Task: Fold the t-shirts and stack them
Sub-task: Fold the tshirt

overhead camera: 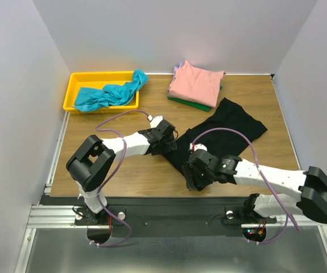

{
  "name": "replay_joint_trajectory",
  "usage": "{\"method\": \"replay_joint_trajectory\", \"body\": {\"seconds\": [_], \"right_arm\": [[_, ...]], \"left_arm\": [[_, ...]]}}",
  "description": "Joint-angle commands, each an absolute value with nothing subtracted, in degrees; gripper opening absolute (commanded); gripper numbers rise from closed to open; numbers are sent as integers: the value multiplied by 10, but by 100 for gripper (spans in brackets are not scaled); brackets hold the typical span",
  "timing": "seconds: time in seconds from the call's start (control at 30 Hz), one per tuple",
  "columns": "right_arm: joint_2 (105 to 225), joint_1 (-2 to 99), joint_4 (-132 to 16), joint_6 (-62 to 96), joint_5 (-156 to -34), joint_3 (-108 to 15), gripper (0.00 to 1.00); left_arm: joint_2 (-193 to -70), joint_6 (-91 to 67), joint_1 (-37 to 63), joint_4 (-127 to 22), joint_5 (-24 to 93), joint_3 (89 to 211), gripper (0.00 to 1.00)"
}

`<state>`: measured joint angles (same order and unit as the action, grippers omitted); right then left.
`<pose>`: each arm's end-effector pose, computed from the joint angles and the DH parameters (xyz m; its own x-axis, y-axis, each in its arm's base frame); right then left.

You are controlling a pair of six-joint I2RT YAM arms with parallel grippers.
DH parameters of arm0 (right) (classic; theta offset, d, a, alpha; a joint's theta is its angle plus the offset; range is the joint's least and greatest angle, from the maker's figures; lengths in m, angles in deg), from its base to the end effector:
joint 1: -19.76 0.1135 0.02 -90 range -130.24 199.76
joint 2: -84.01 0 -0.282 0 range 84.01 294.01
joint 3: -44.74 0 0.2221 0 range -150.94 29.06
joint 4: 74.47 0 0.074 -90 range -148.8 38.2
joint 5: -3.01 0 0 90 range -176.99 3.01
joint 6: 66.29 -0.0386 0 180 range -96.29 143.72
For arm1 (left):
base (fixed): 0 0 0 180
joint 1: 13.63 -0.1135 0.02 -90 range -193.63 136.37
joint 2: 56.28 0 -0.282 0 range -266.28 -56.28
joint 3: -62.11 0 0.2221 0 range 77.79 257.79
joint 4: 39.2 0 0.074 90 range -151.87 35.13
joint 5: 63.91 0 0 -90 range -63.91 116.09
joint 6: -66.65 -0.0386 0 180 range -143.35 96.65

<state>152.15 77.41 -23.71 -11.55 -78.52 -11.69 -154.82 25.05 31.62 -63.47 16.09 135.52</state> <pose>0.1034 0.1527 0.2307 -0.8488 -0.2730 -0.4528 -0.3786 0.9116 0.1602 0.2412 -0.2338 0.2130 -0.8184 -0.2205 -0.5307 0.0118 0.9168 -0.3991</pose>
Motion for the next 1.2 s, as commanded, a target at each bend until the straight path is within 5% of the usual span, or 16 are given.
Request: {"method": "replay_joint_trajectory", "body": {"seconds": [0.0,0.2,0.3,0.4,0.53,0.67,0.9,1.17], "right_arm": [[1549,794,-261,-103,-771,-132,96],[1576,796,-276,-97,-779,-118,86],[1592,797,-291,-99,-797,-107,81],[1624,800,-295,-104,-798,-96,58],[1644,820,-295,-114,-804,-94,27],[1649,900,-299,-132,-836,-121,13],[1645,992,-336,-142,-894,-179,6],[1587,1000,-360,-149,-901,-197,1]], "left_arm": [[-1569,260,312,-602,164,1354,72],[-1603,262,307,-599,174,1358,54],[-1603,264,306,-600,175,1353,33],[-1593,267,305,-604,173,1341,2],[-1553,287,305,-622,152,1302,0],[-1456,320,305,-648,134,1210,0],[-1251,397,305,-730,125,1080,0],[-1070,456,306,-905,40,1114,0]]}}
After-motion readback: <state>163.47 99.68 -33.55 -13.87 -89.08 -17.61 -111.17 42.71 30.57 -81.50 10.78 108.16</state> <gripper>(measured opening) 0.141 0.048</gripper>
